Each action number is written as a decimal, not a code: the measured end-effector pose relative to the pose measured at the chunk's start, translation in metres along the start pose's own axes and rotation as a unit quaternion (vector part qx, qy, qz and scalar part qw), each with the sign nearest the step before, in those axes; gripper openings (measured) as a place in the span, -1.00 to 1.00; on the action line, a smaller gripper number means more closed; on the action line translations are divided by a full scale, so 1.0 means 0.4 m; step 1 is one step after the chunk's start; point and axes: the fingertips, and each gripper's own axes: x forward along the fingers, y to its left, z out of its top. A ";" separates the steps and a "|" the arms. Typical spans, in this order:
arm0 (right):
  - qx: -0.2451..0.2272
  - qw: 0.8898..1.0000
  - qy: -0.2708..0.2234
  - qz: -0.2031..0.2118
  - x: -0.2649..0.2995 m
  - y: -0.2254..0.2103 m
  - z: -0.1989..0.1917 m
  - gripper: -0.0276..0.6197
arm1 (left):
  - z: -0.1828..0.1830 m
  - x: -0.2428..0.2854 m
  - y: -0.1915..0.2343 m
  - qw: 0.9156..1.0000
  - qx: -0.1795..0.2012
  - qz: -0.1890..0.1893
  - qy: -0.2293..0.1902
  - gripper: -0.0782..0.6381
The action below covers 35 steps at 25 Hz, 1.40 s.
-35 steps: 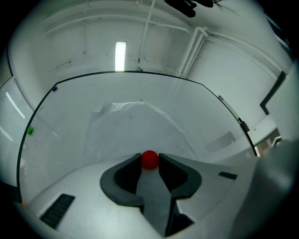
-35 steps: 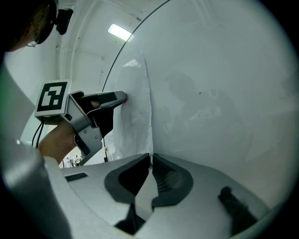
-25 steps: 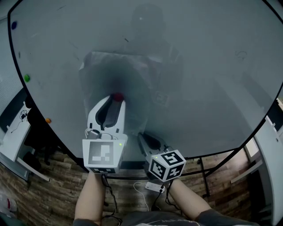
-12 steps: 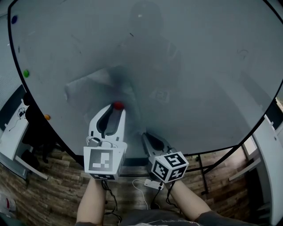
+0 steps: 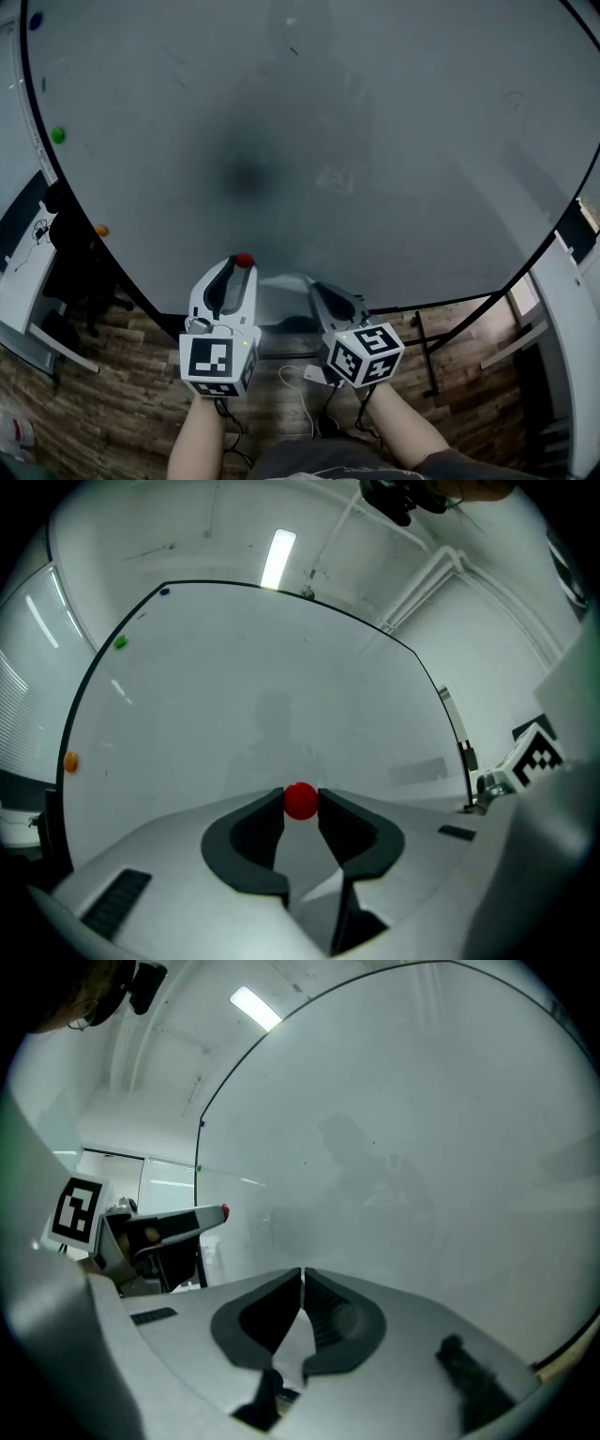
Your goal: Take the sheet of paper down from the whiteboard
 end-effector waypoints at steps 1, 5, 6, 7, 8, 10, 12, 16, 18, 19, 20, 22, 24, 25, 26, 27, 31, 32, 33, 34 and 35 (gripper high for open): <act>0.000 1.000 0.002 -0.003 -0.007 0.003 -0.006 -0.82 | -0.016 -0.012 0.000 1.000 -0.003 -0.001 0.006 -0.45; -0.003 1.000 0.001 -0.017 -0.036 0.023 -0.016 -0.82 | -0.062 -0.061 0.000 1.000 -0.015 -0.008 0.022 -0.45; -0.004 1.000 0.000 -0.020 -0.044 0.029 -0.016 -0.82 | -0.070 -0.074 0.000 0.999 -0.018 -0.010 0.025 -0.45; -0.004 1.000 -0.001 -0.024 -0.052 0.036 -0.017 -0.82 | -0.079 -0.085 0.000 0.999 -0.021 -0.013 0.028 -0.45; -0.005 1.000 -0.002 -0.027 -0.061 0.043 -0.018 -0.82 | -0.087 -0.097 0.000 0.999 -0.024 -0.016 0.030 -0.45; -0.007 0.999 -0.005 -0.034 -0.079 0.061 -0.019 -0.82 | -0.101 -0.121 -0.001 0.999 -0.028 -0.025 0.035 -0.45; -0.015 0.999 -0.007 -0.039 -0.101 0.083 -0.018 -0.82 | -0.112 -0.143 -0.005 0.998 -0.030 -0.036 0.037 -0.45; -0.026 0.998 -0.013 -0.056 -0.150 0.114 -0.020 -0.83 | -0.136 -0.174 -0.023 0.996 -0.042 -0.062 0.040 -0.45; -0.024 0.998 -0.010 -0.065 -0.168 0.124 -0.031 -0.83 | -0.151 -0.186 -0.037 0.995 -0.048 -0.074 0.044 -0.45; -0.024 0.997 -0.008 -0.068 -0.175 0.129 -0.038 -0.83 | -0.158 -0.193 -0.043 0.994 -0.051 -0.080 0.045 -0.45; -0.025 0.997 -0.004 -0.071 -0.181 0.134 -0.047 -0.83 | -0.164 -0.202 -0.047 0.994 -0.054 -0.084 0.047 -0.45; -0.026 0.997 0.001 -0.075 -0.193 0.142 -0.061 -0.83 | -0.174 -0.219 -0.054 0.993 -0.061 -0.089 0.050 -0.45; -0.025 0.997 0.001 -0.077 -0.200 0.145 -0.065 -0.83 | -0.181 -0.232 -0.058 0.992 -0.064 -0.091 0.051 -0.45; -0.025 0.997 0.000 -0.077 -0.202 0.146 -0.063 -0.83 | -0.182 -0.237 -0.060 0.993 -0.064 -0.090 0.052 -0.45; -0.026 0.997 -0.001 -0.075 -0.205 0.147 -0.061 -0.83 | -0.183 -0.242 -0.064 0.993 -0.064 -0.088 0.053 -0.45; -0.027 0.997 -0.002 -0.073 -0.208 0.148 -0.058 -0.83 | -0.182 -0.247 -0.068 0.993 -0.062 -0.086 0.054 -0.45; -0.035 0.997 -0.002 -0.062 -0.233 0.146 -0.054 -0.83 | -0.182 -0.263 -0.095 0.994 -0.061 -0.076 0.057 -0.45; -0.036 0.998 -0.001 -0.059 -0.244 0.143 -0.055 -0.83 | -0.182 -0.268 -0.106 0.994 -0.060 -0.073 0.059 -0.45; -0.036 0.998 0.000 -0.056 -0.257 0.139 -0.057 -0.83 | -0.183 -0.273 -0.117 0.994 -0.058 -0.069 0.061 -0.45; -0.034 0.998 0.001 -0.052 -0.272 0.134 -0.060 -0.83 | -0.184 -0.280 -0.130 0.994 -0.057 -0.064 0.064 -0.45; -0.030 0.998 0.002 -0.048 -0.288 0.129 -0.064 -0.83 | -0.187 -0.289 -0.144 0.994 -0.055 -0.061 0.067 -0.45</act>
